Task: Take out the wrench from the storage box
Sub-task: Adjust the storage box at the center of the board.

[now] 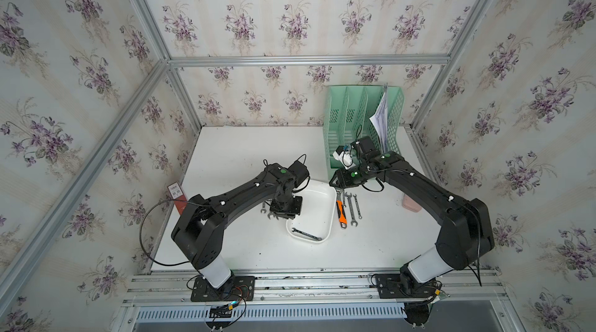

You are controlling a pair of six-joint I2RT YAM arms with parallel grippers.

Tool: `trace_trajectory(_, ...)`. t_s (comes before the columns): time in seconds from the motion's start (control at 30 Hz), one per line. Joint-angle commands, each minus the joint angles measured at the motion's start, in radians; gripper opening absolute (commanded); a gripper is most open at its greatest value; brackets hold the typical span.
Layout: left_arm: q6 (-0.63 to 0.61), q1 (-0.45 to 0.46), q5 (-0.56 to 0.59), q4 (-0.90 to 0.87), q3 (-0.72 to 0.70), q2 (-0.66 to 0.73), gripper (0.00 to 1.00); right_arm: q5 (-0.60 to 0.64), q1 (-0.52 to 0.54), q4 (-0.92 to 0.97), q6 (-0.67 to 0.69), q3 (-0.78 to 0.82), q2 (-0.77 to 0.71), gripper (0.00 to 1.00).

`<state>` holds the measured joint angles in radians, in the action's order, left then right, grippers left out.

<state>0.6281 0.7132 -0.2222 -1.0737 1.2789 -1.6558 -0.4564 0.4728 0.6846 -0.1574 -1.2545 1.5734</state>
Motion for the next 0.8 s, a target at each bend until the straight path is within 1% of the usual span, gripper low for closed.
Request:
trace_trajectory(0.0, 0.031, -0.001, -0.012, -0.082, -0.012, 0.022, 0.33, -0.026, 0.003, -0.027, 0.012, 0.011, 0.004, 0.39)
trace_trajectory(0.03, 0.033, -0.001, 0.021, -0.084, -0.018, 0.024, 0.41, -0.032, 0.003, -0.032, 0.012, 0.015, 0.006, 0.39)
trace_trajectory(0.1, 0.02, -0.001, 0.049, -0.057, -0.039, 0.02, 0.43, -0.038, 0.007, -0.034, 0.013, 0.015, 0.013, 0.39)
trace_trajectory(0.17, 0.005, -0.002, 0.04, 0.012, -0.071, 0.009, 0.44, -0.035, 0.011, -0.031, 0.016, 0.014, 0.018, 0.4)
trace_trajectory(0.23, 0.002, -0.002, 0.016, 0.074, -0.099, -0.004, 0.4, -0.036, 0.01, -0.028, 0.018, 0.015, 0.015, 0.39)
trace_trajectory(0.33, 0.013, 0.0, -0.013, 0.138, -0.115, -0.029, 0.32, -0.032, 0.01, -0.027, 0.019, 0.019, 0.007, 0.39)
trace_trajectory(0.43, 0.026, 0.0, -0.029, 0.161, -0.119, -0.045, 0.25, -0.031, 0.012, -0.028, 0.015, 0.025, 0.001, 0.4)
trace_trajectory(0.47, 0.027, -0.001, -0.036, 0.154, -0.116, -0.051, 0.21, -0.031, 0.01, -0.027, 0.013, 0.026, 0.0, 0.39)
trace_trajectory(0.53, 0.04, -0.002, -0.04, 0.104, -0.097, -0.055, 0.14, -0.036, 0.011, -0.027, 0.012, 0.026, 0.0, 0.39)
trace_trajectory(0.6, 0.056, -0.004, -0.051, 0.008, -0.056, -0.048, 0.11, -0.047, 0.012, -0.023, 0.014, 0.025, -0.001, 0.39)
trace_trajectory(0.7, 0.068, -0.019, -0.128, -0.14, 0.018, -0.023, 0.1, -0.053, 0.013, -0.022, 0.02, 0.023, -0.008, 0.39)
trace_trajectory(0.73, 0.069, -0.022, -0.173, -0.203, 0.05, -0.026, 0.09, -0.059, 0.015, -0.022, 0.023, 0.02, -0.009, 0.39)
trace_trajectory(0.77, 0.069, -0.024, -0.192, -0.273, 0.088, -0.036, 0.07, -0.07, 0.013, -0.024, 0.028, 0.019, -0.008, 0.39)
